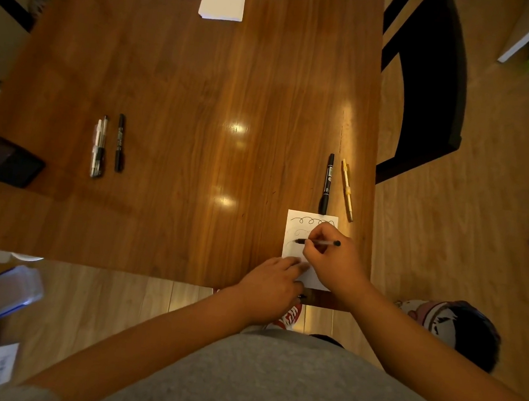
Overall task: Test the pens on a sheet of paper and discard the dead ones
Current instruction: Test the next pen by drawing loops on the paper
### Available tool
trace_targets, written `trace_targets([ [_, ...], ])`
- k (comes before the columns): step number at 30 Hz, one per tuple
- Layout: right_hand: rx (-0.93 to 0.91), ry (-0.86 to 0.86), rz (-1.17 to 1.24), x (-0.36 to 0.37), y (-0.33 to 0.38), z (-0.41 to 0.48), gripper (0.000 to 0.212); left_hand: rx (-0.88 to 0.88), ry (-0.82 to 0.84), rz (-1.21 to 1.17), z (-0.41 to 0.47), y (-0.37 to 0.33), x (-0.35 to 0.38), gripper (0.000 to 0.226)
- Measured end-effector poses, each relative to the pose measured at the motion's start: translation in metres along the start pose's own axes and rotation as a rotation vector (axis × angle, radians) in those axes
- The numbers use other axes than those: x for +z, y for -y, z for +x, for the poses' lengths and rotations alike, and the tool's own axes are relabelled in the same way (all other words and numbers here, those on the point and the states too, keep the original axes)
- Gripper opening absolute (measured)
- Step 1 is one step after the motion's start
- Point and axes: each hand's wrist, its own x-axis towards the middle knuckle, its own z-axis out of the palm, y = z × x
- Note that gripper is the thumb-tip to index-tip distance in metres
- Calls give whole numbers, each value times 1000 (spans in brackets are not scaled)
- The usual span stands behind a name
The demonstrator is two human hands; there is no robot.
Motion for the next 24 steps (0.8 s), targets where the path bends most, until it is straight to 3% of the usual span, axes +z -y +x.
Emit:
trace_targets([
  [8,8,-19,-45,-5,-7,-5,22,-8,-30,-17,4,-3,2,34],
  [24,0,-39,-9,-3,-4,-8,17,8,-53,-42,8,-8,-7,34],
])
